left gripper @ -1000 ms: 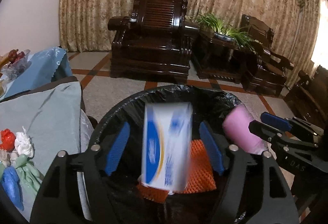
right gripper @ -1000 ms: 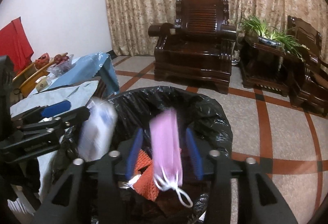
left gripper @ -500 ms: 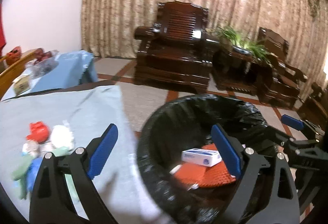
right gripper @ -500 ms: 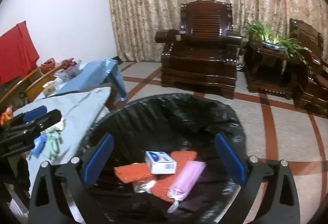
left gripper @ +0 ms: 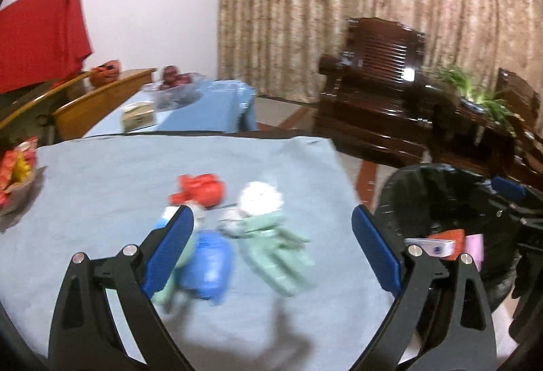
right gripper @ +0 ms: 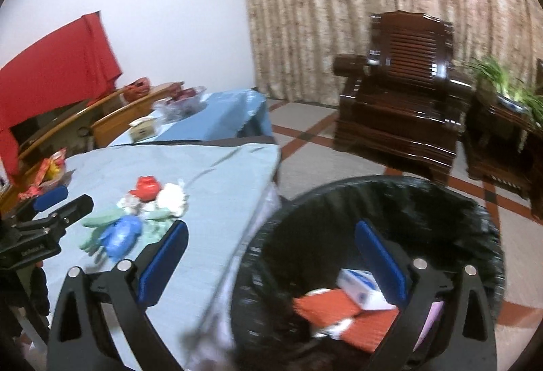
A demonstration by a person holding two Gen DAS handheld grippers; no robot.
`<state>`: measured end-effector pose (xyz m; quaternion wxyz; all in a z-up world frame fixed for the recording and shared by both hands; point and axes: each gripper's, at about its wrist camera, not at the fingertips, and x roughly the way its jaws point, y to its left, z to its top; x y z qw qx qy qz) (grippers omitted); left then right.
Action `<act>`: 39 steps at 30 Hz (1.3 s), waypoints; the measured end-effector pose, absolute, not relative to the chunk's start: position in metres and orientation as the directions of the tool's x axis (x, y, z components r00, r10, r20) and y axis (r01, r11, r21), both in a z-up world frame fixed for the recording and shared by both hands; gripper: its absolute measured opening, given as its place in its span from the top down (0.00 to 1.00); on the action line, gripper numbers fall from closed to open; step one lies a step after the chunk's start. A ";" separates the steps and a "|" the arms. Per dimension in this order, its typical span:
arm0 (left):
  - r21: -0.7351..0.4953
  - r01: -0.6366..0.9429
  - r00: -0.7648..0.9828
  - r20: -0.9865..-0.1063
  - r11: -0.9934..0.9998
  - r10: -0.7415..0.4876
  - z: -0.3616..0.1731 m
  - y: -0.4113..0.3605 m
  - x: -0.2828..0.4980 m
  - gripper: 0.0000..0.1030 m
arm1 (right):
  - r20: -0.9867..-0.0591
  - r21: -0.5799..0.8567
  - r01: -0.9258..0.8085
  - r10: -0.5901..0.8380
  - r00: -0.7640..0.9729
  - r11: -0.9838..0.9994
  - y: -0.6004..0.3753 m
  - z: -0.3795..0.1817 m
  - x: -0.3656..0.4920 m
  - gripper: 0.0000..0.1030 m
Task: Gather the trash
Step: 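Grasp a green rubber glove with each tool from the table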
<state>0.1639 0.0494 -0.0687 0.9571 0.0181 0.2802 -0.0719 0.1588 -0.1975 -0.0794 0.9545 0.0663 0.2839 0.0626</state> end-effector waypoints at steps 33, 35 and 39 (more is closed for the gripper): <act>-0.052 -0.017 0.689 -0.725 0.998 -0.026 -0.162 0.142 0.259 0.34 | -0.617 0.133 -0.233 0.264 0.741 0.963 -0.073 -0.137 0.253 0.06; -0.069 -0.013 0.674 -0.738 0.998 -0.042 -0.168 0.143 0.262 0.37 | -0.624 0.129 -0.236 0.264 0.735 0.963 -0.072 -0.140 0.255 0.06; -0.114 -0.002 0.662 -0.745 0.994 -0.084 -0.174 0.147 0.261 0.45 | -0.640 0.133 -0.251 0.277 0.717 0.959 -0.065 -0.149 0.260 0.06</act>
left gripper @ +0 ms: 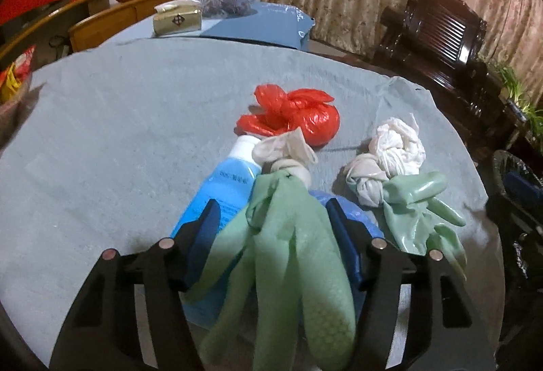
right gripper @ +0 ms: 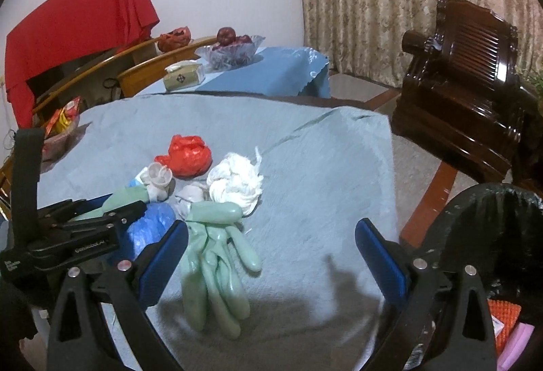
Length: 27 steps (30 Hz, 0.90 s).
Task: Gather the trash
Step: 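Grasp a green rubber glove with each tool from the table, then carry both green gloves over the bin and open both tools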
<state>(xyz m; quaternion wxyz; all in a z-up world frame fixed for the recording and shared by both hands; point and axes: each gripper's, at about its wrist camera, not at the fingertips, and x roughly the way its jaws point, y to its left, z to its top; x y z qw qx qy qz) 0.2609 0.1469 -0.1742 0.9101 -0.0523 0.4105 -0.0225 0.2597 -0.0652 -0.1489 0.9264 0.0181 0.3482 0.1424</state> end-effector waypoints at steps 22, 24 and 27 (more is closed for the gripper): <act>-0.218 0.008 0.715 -0.681 0.976 -0.158 -0.148 0.165 0.228 0.79 | -0.746 0.114 -0.334 0.302 0.593 0.936 -0.009 -0.188 0.284 0.24; -0.220 0.007 0.717 -0.679 0.976 -0.158 -0.147 0.167 0.225 0.79 | -0.764 0.119 -0.340 0.305 0.568 0.933 -0.007 -0.193 0.285 0.37; -0.202 0.003 0.718 -0.681 0.979 -0.143 -0.147 0.167 0.222 0.79 | -0.760 0.118 -0.358 0.316 0.568 0.926 -0.006 -0.190 0.281 0.56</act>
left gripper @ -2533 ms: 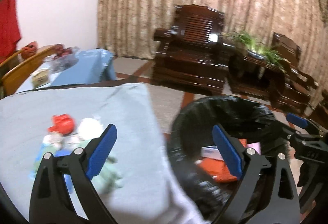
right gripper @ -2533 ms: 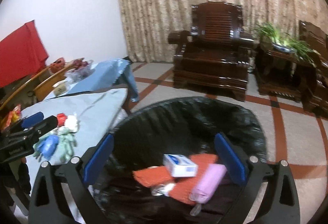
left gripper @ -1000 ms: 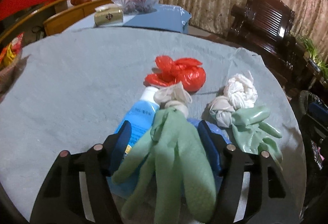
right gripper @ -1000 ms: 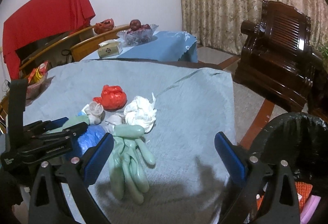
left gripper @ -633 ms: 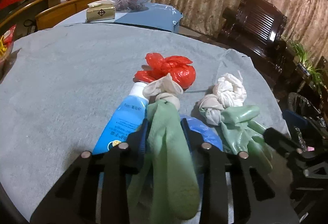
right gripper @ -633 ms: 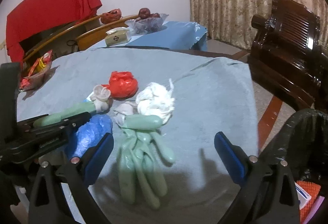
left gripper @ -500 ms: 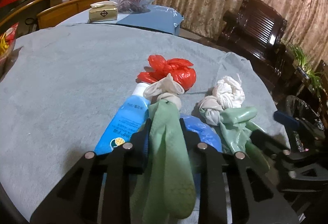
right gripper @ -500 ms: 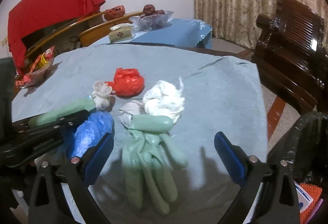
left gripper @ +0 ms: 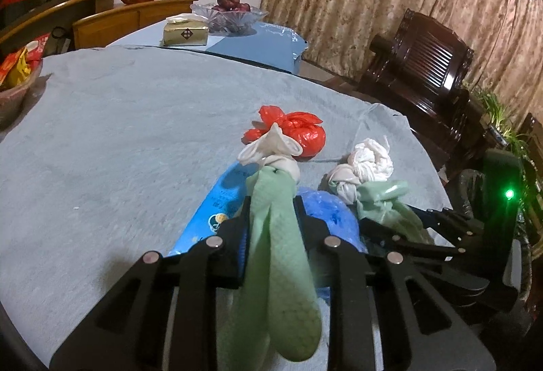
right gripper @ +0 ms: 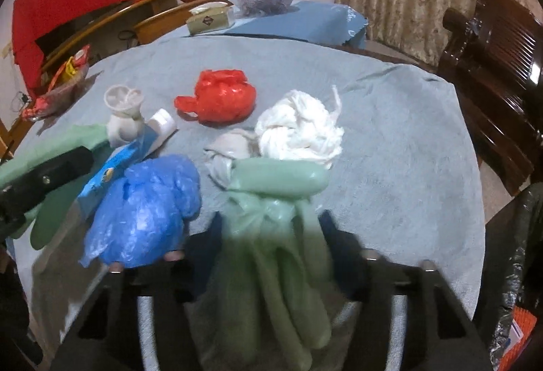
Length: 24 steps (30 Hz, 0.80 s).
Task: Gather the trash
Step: 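Carry both green gloves over the bin and open both tools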
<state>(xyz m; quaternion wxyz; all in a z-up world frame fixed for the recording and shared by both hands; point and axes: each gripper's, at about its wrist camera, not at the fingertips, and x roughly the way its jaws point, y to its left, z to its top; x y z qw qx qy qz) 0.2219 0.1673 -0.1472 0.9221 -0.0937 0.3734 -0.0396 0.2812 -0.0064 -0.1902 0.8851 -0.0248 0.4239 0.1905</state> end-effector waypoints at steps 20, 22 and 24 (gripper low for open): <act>-0.181 0.006 0.754 -0.646 0.983 -0.124 -0.136 0.145 0.187 0.85 | -0.670 0.204 -0.357 0.396 0.628 0.912 -0.042 -0.151 0.240 0.78; -0.181 0.010 0.760 -0.637 0.983 -0.125 -0.133 0.142 0.184 0.85 | -0.657 0.208 -0.350 0.396 0.642 0.913 -0.045 -0.145 0.237 0.79; -0.182 0.016 0.767 -0.629 0.983 -0.130 -0.128 0.140 0.182 0.86 | -0.641 0.211 -0.347 0.397 0.657 0.914 -0.049 -0.137 0.234 0.79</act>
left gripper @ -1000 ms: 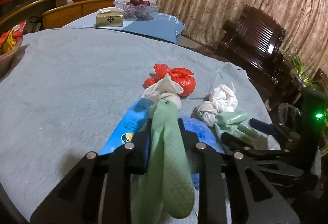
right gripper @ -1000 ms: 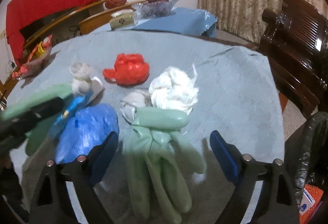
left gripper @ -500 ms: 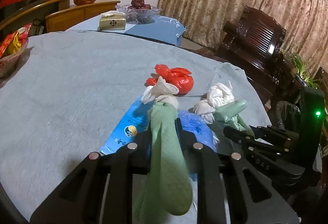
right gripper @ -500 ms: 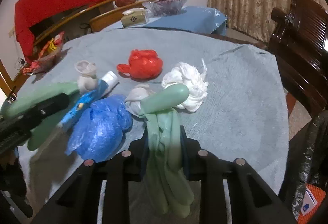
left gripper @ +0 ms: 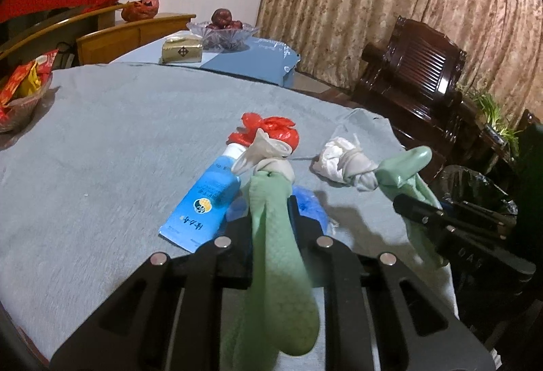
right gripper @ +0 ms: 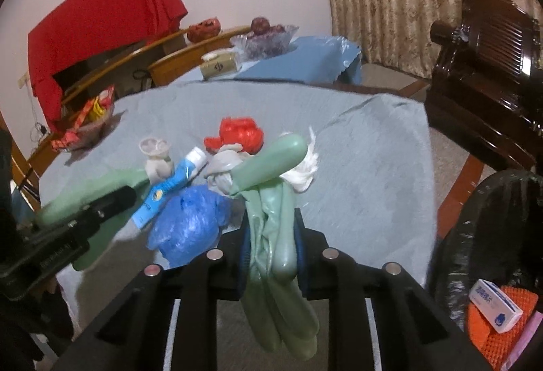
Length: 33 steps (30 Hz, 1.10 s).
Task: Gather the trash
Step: 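Carry both green gloves over the bin and open both tools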
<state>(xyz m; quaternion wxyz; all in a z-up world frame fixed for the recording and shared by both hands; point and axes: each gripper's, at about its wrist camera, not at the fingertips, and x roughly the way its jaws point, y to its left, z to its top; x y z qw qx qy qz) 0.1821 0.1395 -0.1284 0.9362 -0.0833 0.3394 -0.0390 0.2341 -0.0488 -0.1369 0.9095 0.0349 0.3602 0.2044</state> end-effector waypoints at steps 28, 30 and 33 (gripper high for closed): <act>-0.151 0.148 0.829 -0.519 0.977 -0.206 -0.062 0.074 0.163 0.86 | -0.517 0.213 -0.301 0.369 0.773 0.930 -0.101 -0.066 0.194 0.79; -0.152 0.162 0.830 -0.514 0.975 -0.218 -0.060 0.067 0.163 0.86 | -0.512 0.213 -0.288 0.357 0.781 0.934 -0.110 -0.063 0.190 0.79; -0.150 0.191 0.828 -0.506 0.970 -0.241 -0.055 0.052 0.162 0.86 | -0.505 0.212 -0.262 0.336 0.795 0.941 -0.124 -0.060 0.183 0.79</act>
